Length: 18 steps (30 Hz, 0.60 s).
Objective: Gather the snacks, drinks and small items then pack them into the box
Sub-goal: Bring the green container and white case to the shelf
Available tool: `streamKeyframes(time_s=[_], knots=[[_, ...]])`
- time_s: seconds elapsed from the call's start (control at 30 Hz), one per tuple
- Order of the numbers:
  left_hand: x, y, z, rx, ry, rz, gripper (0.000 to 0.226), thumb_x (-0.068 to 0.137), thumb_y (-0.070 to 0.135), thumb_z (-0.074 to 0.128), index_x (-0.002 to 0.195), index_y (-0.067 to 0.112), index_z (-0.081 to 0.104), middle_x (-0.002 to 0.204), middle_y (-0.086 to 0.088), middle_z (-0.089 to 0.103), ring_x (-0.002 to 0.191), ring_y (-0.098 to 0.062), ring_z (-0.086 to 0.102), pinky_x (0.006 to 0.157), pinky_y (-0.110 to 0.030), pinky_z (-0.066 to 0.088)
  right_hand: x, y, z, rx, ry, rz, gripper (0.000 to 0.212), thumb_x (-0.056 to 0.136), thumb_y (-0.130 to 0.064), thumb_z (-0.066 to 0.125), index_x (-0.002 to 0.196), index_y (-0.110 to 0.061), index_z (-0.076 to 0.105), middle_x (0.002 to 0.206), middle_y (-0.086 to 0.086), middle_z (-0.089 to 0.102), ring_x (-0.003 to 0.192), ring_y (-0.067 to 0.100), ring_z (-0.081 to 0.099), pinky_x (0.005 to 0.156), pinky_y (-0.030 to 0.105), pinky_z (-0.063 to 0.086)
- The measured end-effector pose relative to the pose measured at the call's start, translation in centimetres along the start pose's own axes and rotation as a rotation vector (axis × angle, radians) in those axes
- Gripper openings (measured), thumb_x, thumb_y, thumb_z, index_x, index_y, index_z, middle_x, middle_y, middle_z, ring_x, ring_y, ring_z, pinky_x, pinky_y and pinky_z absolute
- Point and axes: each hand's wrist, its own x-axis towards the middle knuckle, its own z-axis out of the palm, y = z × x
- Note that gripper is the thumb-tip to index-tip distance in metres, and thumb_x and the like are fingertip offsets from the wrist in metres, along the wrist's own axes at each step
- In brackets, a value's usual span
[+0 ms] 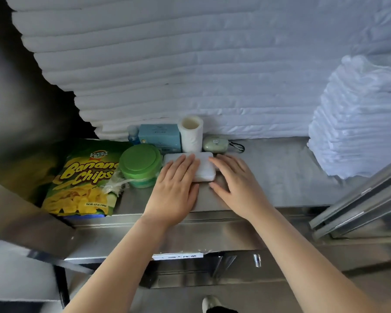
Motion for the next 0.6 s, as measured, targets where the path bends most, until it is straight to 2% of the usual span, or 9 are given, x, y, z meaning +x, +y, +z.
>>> streamKeyframes(time_s=[0.07,0.13,0.23,0.3,0.4,0.47,0.5,0.6], knots=[[-0.1,-0.1,0.3,0.008,0.003,0.002,0.052,0.092,0.032,0.038,0.134,0.004,0.049,0.141,-0.012,0.047,0.131,-0.028,0.043,0.110,-0.044,0.028,-0.8,-0.1,0.3,-0.068,-0.031,0.083,0.059,0.090,-0.038,0.059,0.141,-0.015,0.042,0.149,0.008,0.037,0.140,0.028,0.028,0.113,0.040,0.028],[-0.4,0.1,0.6,0.014,0.011,-0.014,0.055,0.092,0.035,0.038,0.138,0.006,0.045,0.144,-0.011,0.043,0.135,-0.029,0.038,0.112,-0.045,0.024,-1.8,-0.3,0.5,-0.134,-0.031,0.117,0.059,0.094,-0.042,0.048,0.146,-0.018,0.035,0.156,0.007,0.025,0.144,0.027,0.019,0.113,0.039,0.025],[-1.8,0.9,0.7,0.040,0.007,-0.068,0.056,0.093,0.037,0.035,0.142,0.011,0.039,0.150,-0.009,0.034,0.140,-0.027,0.026,0.115,-0.046,0.017,-3.4,-1.0,0.4,-0.197,-0.064,0.143,0.060,0.096,-0.047,0.027,0.148,-0.019,0.030,0.158,0.009,0.017,0.142,0.029,0.024,0.112,0.041,0.025],[-3.2,2.2,0.7,0.058,-0.009,-0.073,0.050,0.096,0.034,0.032,0.141,0.014,0.042,0.151,-0.008,0.031,0.141,-0.028,0.024,0.114,-0.046,0.021,-4.9,-1.0,-0.1,-0.221,-0.102,0.137,0.059,0.097,-0.047,0.020,0.148,-0.019,0.031,0.158,0.008,0.014,0.142,0.027,0.025,0.114,0.039,0.020],[-5.1,5.4,0.4,0.073,-0.073,-0.126,0.045,0.093,0.031,0.041,0.132,0.010,0.053,0.145,-0.012,0.042,0.135,-0.032,0.037,0.105,-0.049,0.035,-7.3,-0.3,-1.5,-0.199,-0.150,0.118,0.052,0.100,-0.044,0.030,0.147,-0.021,0.030,0.157,0.003,0.023,0.144,0.020,0.021,0.116,0.031,0.011],[-5.6,7.7,-0.2,0.068,-0.122,-0.186,0.044,0.088,0.027,0.060,0.126,0.006,0.056,0.135,-0.014,0.052,0.127,-0.033,0.047,0.102,-0.051,0.038,-8.8,0.2,-3.1,-0.150,-0.180,0.106,0.051,0.100,-0.043,0.035,0.146,-0.023,0.032,0.154,-0.001,0.028,0.142,0.016,0.022,0.113,0.028,0.017],[-5.7,8.9,-0.7,0.042,-0.153,-0.212,0.045,0.087,0.027,0.064,0.126,0.007,0.056,0.133,-0.013,0.054,0.126,-0.032,0.047,0.104,-0.050,0.036,-9.5,0.3,-4.2,-0.128,-0.193,0.108,0.050,0.099,-0.044,0.037,0.145,-0.023,0.035,0.153,-0.003,0.031,0.140,0.014,0.025,0.111,0.028,0.024],[-4.8,13.3,-3.1,-0.088,-0.219,-0.221,0.042,0.096,0.037,0.043,0.133,0.017,0.049,0.135,0.000,0.051,0.128,-0.021,0.042,0.106,-0.036,0.032,-12.7,0.7,-8.6,-0.095,-0.262,0.097,0.050,0.097,-0.047,0.039,0.142,-0.027,0.038,0.149,-0.008,0.035,0.135,0.012,0.033,0.103,0.033,0.036]])
